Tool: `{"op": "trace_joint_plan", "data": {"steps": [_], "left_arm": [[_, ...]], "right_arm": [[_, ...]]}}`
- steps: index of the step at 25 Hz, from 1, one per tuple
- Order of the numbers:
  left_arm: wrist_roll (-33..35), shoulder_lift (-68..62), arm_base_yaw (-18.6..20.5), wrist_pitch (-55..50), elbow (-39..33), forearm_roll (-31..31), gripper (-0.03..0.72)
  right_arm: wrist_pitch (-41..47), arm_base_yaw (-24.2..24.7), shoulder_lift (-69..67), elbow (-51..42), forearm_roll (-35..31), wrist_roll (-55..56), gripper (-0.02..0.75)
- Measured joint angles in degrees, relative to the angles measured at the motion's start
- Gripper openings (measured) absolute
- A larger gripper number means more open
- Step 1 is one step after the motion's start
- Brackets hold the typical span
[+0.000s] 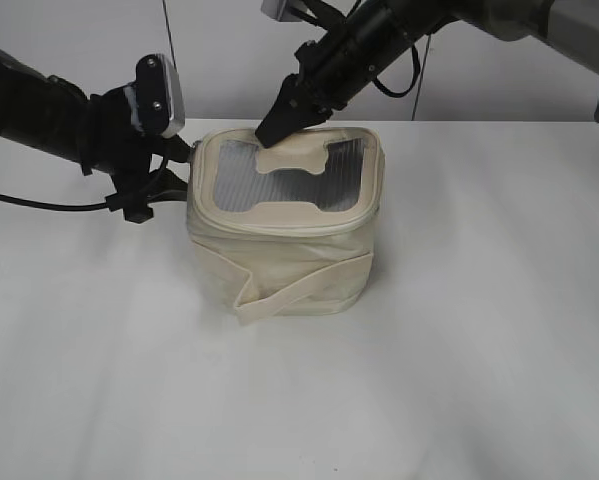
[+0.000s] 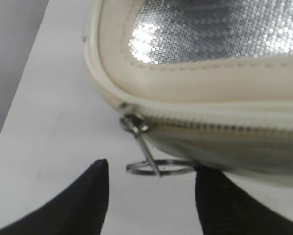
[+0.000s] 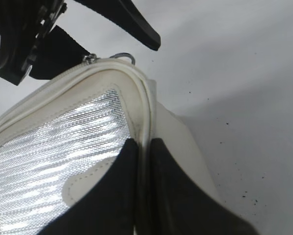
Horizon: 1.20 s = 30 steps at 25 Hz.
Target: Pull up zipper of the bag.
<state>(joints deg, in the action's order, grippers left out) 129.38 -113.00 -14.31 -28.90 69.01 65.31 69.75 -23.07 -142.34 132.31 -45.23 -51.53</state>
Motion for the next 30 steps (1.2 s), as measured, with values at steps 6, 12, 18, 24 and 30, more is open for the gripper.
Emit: {"op": "trace_joint_plan", "data": {"steps": [6, 12, 18, 24, 30], "left_arm": [[0.0, 0.0, 0.0, -0.21, 0.19, 0.06, 0.443], [1.81, 0.0, 0.06, -0.91, 0.37, -0.22, 0.417], [2.91, 0.0, -0.15, -2.05, 0.39, -2.03, 0.235], [2.98, 0.0, -0.26, -2.62, 0.39, -2.75, 0.122], [2.1, 1.99, -0.26, -2.42, 0.39, -1.78, 0.134]], "right_arm": [[0.0, 0.0, 0.0, 0.0, 0.0, 0.0, 0.05], [0.0, 0.0, 0.0, 0.0, 0.0, 0.0, 0.049], [0.0, 0.0, 0.0, 0.0, 0.05, 0.0, 0.049], [0.0, 0.0, 0.0, 0.0, 0.17, 0.0, 0.049], [0.0, 0.0, 0.0, 0.0, 0.21, 0.0, 0.049]]}}
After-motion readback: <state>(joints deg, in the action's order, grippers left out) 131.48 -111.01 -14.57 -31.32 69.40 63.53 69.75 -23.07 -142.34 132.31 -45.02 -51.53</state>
